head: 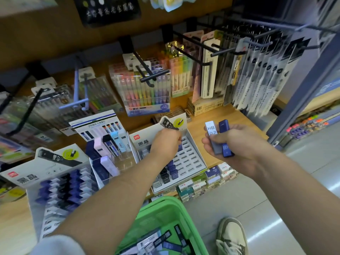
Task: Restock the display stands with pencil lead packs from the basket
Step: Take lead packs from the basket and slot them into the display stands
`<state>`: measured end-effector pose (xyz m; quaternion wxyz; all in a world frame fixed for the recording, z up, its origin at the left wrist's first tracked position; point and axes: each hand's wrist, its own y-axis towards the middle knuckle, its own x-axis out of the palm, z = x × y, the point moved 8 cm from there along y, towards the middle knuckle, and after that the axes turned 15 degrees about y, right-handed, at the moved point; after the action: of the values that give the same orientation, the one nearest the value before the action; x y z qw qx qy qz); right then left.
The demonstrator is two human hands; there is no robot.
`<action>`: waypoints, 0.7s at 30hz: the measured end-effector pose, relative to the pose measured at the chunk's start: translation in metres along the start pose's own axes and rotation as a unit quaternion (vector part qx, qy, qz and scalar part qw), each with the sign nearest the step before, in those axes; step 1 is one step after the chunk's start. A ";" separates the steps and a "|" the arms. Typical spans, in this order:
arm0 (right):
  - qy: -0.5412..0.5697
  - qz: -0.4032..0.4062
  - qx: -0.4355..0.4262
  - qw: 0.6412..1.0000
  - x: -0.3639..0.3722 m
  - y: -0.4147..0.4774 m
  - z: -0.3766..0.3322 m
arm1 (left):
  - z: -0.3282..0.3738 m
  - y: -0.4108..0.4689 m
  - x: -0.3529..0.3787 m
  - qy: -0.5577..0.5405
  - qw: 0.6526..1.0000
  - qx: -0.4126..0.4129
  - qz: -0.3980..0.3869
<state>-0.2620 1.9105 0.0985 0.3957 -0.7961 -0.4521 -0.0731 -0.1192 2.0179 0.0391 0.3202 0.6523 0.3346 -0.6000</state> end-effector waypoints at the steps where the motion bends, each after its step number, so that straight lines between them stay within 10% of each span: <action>1: 0.000 -0.001 0.003 1.000 0.000 0.000 0.001 | 0.002 -0.001 0.001 0.024 1.000 0.009 -0.003; 4: -0.005 -0.007 0.006 1.000 0.001 -0.002 0.002 | 0.007 -0.006 -0.003 0.057 0.998 0.021 0.008; 7: -0.021 -0.008 -0.004 1.000 0.002 -0.004 0.000 | -0.004 -0.017 -0.024 -0.197 0.978 -0.066 0.025; 10: -0.064 -0.018 -0.009 0.998 0.005 -0.005 -0.001 | 0.000 -0.035 -0.041 -0.603 0.788 -0.125 -0.023; 12: -0.089 -0.032 -0.004 0.996 0.009 -0.006 0.001 | 0.009 -0.046 -0.059 -0.676 0.731 -0.077 -0.044; 17: -0.202 -0.081 0.005 0.976 0.021 -0.009 0.011 | 0.025 -0.055 -0.098 -0.510 0.859 0.045 0.000; 21: -0.238 -0.097 -0.013 0.966 0.028 -0.009 0.013 | 0.027 -0.058 -0.098 -0.490 0.871 0.034 -0.027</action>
<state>-0.2559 1.9405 0.1087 0.2576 -0.7477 -0.6074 0.0748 -0.1876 2.0234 0.1342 0.4042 0.2758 0.1318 -0.8621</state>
